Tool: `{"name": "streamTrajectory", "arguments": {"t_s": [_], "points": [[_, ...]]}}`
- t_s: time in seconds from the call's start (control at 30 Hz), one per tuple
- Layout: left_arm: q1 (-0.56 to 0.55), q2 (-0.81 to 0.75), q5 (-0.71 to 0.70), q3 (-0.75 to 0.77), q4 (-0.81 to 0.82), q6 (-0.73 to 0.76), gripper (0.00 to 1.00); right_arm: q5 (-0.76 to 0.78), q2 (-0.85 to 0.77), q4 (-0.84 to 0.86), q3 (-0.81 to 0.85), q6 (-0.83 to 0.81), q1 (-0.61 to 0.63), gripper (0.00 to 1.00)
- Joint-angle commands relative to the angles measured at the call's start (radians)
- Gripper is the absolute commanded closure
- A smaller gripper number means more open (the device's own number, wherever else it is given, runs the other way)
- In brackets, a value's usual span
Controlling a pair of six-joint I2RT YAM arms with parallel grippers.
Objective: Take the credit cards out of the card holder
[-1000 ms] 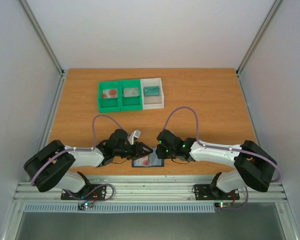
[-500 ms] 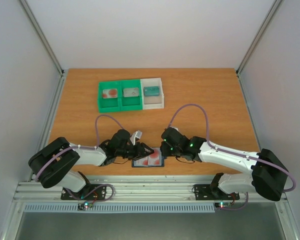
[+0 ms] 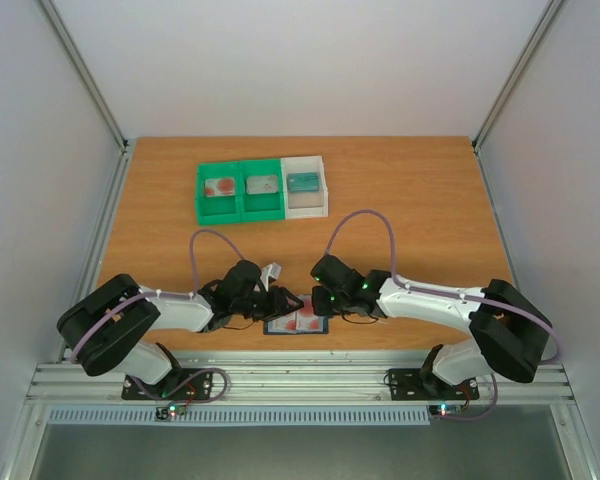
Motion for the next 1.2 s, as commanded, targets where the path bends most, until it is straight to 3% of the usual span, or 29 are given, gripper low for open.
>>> {"name": "streamTrajectory", "arguments": {"t_s": [0.0, 0.17, 0.4, 0.53, 0.73, 1.17], "points": [[-0.006, 0.009, -0.030, -0.002, -0.015, 0.036, 0.58, -0.017, 0.042, 0.030, 0.017, -0.015, 0.002, 0.86], [-0.005, 0.018, -0.053, -0.013, -0.036, 0.045, 0.58, -0.009, 0.103, 0.011, 0.015, -0.007, 0.001, 0.88], [-0.005, 0.106, 0.018, -0.045, 0.176, -0.029, 0.64, -0.001, 0.118, 0.033, -0.033, 0.017, 0.000, 0.92], [-0.006, 0.131, 0.031, -0.035, 0.206, -0.041, 0.73, -0.004, 0.115, 0.040, -0.040, 0.019, 0.000, 0.92], [-0.005, 0.069, -0.006, -0.040, 0.142, -0.033, 0.99, 0.002, 0.115, 0.032, -0.035, 0.011, 0.001, 0.92], [0.005, -0.080, -0.057, -0.068, 0.030, -0.006, 1.00, 0.048, 0.128, 0.013, -0.017, -0.017, 0.000, 0.91]]}}
